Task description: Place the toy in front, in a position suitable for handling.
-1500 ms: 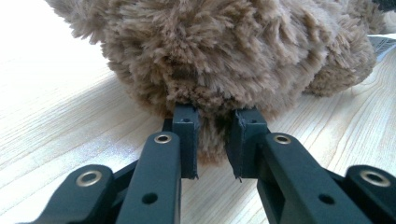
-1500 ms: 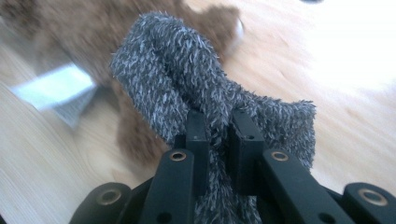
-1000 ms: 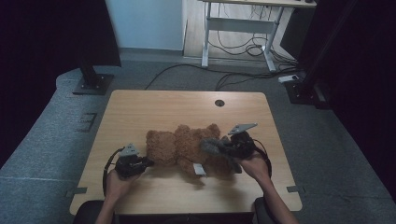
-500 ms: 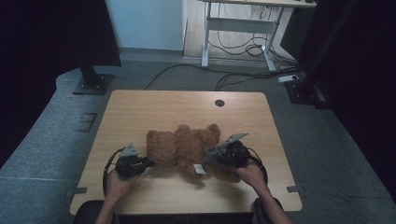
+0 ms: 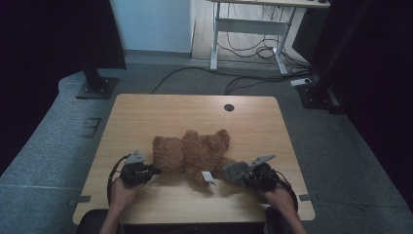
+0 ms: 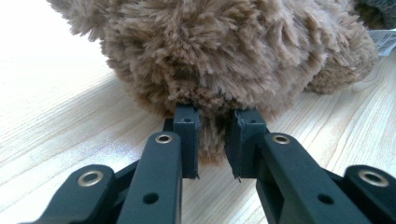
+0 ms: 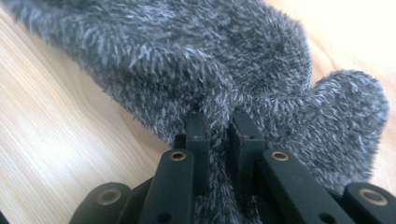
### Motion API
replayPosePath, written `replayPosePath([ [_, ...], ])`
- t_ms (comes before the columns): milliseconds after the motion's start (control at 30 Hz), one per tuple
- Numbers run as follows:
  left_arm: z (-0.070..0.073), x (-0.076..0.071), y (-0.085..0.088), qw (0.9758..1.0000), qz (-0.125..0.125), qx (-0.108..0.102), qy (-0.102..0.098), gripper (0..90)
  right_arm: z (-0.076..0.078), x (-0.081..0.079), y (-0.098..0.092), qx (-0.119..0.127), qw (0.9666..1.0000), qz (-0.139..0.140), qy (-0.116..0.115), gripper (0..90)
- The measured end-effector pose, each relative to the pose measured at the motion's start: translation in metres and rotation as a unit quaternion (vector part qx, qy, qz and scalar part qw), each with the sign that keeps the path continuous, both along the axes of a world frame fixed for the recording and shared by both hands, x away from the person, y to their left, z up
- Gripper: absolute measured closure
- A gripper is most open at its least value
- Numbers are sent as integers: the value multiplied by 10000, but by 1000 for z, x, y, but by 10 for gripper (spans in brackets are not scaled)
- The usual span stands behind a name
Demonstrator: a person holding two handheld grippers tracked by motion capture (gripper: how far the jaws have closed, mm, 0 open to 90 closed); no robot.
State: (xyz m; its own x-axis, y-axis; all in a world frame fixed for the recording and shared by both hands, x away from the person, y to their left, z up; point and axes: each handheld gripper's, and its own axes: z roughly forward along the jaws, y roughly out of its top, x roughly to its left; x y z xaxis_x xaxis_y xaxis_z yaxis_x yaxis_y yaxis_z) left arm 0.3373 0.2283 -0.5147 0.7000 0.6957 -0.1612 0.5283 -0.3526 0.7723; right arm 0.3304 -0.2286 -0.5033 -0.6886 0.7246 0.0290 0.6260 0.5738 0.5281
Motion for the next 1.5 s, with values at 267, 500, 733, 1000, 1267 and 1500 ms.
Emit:
replayPosePath([
  [267,0,0,0,10000,-7,11,-5,747,25,-5,-9,350,9991,-68,-249,796],
  [500,0,0,0,10000,-9,3,-6,747,70,-2,-5,625,9956,74,-698,796],
  [733,0,0,0,10000,-8,-5,-2,747,105,7,17,741,9917,370,-986,796],
  [1000,0,0,0,10000,-18,-4,0,746,125,28,63,769,9870,806,-1158,795],
  [1267,0,0,-1,10000,-20,-7,-5,747,125,45,113,795,9840,1192,-1060,795],
  [1500,0,0,-1,10000,-29,-3,5,747,97,57,151,669,9841,1458,-760,795],
])
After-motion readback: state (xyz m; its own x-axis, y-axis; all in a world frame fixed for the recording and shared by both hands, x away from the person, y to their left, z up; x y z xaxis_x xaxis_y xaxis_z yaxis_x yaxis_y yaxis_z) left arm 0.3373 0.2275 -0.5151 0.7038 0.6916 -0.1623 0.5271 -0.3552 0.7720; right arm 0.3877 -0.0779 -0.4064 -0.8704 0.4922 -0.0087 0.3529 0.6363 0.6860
